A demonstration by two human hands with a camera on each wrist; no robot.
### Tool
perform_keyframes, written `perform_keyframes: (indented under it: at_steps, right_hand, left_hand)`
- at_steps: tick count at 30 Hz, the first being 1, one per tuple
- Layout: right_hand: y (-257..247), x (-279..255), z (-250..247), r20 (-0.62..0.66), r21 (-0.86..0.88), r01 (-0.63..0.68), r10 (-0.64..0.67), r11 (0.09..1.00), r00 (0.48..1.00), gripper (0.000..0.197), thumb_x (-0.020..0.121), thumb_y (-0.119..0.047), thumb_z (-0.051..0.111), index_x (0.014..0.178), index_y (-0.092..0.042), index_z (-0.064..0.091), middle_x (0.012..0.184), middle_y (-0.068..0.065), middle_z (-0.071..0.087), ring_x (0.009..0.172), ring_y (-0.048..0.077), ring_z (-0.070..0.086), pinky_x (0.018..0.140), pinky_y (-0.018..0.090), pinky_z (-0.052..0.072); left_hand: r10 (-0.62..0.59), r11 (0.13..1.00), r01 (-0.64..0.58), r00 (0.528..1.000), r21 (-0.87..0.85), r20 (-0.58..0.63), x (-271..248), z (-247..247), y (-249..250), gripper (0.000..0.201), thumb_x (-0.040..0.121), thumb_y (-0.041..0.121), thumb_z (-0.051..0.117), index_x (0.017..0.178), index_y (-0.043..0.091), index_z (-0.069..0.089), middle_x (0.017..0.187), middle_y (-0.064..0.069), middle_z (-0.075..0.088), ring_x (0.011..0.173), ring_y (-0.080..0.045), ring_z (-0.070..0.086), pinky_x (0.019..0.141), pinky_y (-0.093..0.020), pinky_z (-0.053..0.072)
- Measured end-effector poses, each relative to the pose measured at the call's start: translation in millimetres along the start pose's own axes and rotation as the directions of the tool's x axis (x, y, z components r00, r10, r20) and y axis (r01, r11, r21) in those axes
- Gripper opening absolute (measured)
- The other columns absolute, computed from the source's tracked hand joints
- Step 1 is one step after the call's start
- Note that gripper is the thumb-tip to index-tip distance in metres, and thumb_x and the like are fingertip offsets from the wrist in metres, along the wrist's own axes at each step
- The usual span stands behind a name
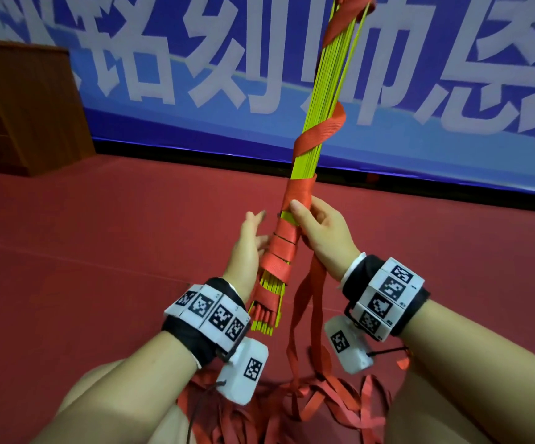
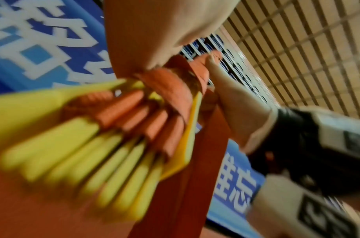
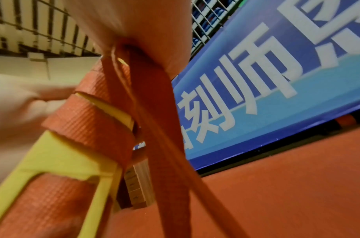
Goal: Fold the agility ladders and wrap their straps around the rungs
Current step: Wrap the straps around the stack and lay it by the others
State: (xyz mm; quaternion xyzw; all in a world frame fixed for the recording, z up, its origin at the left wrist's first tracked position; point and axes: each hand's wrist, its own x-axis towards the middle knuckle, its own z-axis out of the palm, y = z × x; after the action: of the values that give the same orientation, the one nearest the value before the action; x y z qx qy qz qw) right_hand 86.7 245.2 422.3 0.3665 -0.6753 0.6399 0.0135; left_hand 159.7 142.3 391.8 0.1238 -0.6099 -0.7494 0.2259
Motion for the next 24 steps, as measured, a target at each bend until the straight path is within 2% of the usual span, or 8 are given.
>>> perform_keyframes:
  at_steps: [2, 4, 7, 9, 13, 18, 20, 24]
  right_hand:
    - [-2, -1, 4, -0.007, -0.041, 0.031, -0.032, 0.999, 0.999, 0.014, 0.097, -0.021, 0.053, 0.093, -0.011, 0.062, 0.080, -0.003, 0.063, 0.071, 0.001, 0.057, 0.069, 0.016, 0.044]
    - [-6, -4, 11, -0.006, -0.072, 0.070, -0.071, 0.995, 0.997, 0.019, 0.101, -0.020, 0.046, 0.088, -0.018, 0.060, 0.074, -0.012, 0.061, 0.066, -0.004, 0.054, 0.066, 0.013, 0.043]
    - [-15, -8, 21, 0.024, 0.025, 0.035, -0.036, 0.999, 0.999, 0.035, 0.105, -0.026, 0.030, 0.087, -0.023, 0.060, 0.053, -0.014, 0.048, 0.047, -0.001, 0.042, 0.051, 0.016, 0.035]
    - [-21, -5, 24, 0.062, 0.123, -0.029, 0.022, 0.992, 0.998, 0.038, 0.106, -0.028, 0.024, 0.115, -0.022, 0.061, 0.054, -0.005, 0.040, 0.042, 0.002, 0.033, 0.043, 0.016, 0.030]
    - [-25, -1, 21, 0.159, 0.188, -0.103, 0.074, 0.977, 0.985, 0.030, 0.100, -0.005, 0.042, 0.125, -0.014, 0.056, 0.057, -0.012, 0.056, 0.044, 0.001, 0.040, 0.044, 0.015, 0.034]
    - [-16, -1, 6, 0.219, -0.163, 0.003, 0.033, 0.987, 0.975, 0.034, 0.090, -0.015, 0.065, 0.123, -0.016, 0.060, 0.099, -0.002, 0.067, 0.073, 0.002, 0.060, 0.063, 0.013, 0.045]
    - [-13, -3, 4, 0.237, -0.287, 0.083, -0.013, 0.954, 0.971, 0.034, 0.086, -0.020, 0.070, 0.118, -0.019, 0.061, 0.104, -0.004, 0.066, 0.083, -0.001, 0.060, 0.069, 0.008, 0.043]
    - [-13, -3, 2, 0.219, -0.204, -0.006, 0.051, 0.979, 0.974, 0.013, 0.098, -0.015, 0.052, 0.096, -0.014, 0.065, 0.069, -0.002, 0.060, 0.045, 0.004, 0.052, 0.048, 0.019, 0.044]
  left_hand:
    - [0.056, 0.996, -0.054, 0.998, 0.076, -0.024, 0, 0, -8, 0.055, 0.096, 0.062, 0.026, 0.145, 0.040, 0.037, 0.126, -0.007, 0.063, 0.114, -0.022, 0.061, 0.100, -0.039, 0.048]
    - [0.210, 0.959, -0.200, 0.977, 0.198, -0.029, -6, 3, -11, 0.054, 0.097, 0.055, 0.024, 0.148, 0.037, 0.032, 0.148, 0.006, 0.043, 0.135, -0.007, 0.041, 0.115, -0.027, 0.031]
    - [0.356, 0.902, -0.334, 0.934, 0.273, -0.032, -13, 5, -7, 0.058, 0.095, 0.047, 0.023, 0.146, 0.024, 0.040, 0.134, 0.018, 0.049, 0.121, 0.014, 0.042, 0.099, -0.002, 0.029]
    - [0.369, 0.910, -0.340, 0.924, 0.237, -0.094, -13, 2, -2, 0.054, 0.097, 0.045, 0.027, 0.139, 0.018, 0.048, 0.112, 0.024, 0.057, 0.099, 0.022, 0.052, 0.084, 0.002, 0.034]
    - [0.363, 0.927, -0.334, 0.915, 0.173, -0.177, -7, -6, 10, 0.039, 0.087, 0.058, 0.039, 0.110, 0.035, 0.059, 0.077, 0.018, 0.062, 0.080, -0.013, 0.064, 0.081, -0.036, 0.052]
    - [0.402, 0.909, -0.371, 0.900, 0.188, -0.166, 1, -26, 18, 0.029, 0.078, 0.066, 0.045, 0.094, 0.046, 0.059, 0.069, 0.011, 0.058, 0.065, -0.020, 0.055, 0.067, -0.047, 0.048]
    - [0.397, 0.909, -0.363, 0.904, 0.207, -0.158, 0, -30, 19, 0.029, 0.077, 0.066, 0.044, 0.092, 0.047, 0.059, 0.070, 0.008, 0.059, 0.064, -0.019, 0.055, 0.063, -0.041, 0.048]
    - [0.380, 0.909, -0.341, 0.914, 0.240, -0.141, -5, -32, 19, 0.022, 0.079, 0.064, 0.043, 0.089, 0.051, 0.059, 0.065, 0.006, 0.056, 0.059, -0.020, 0.055, 0.060, -0.048, 0.049]
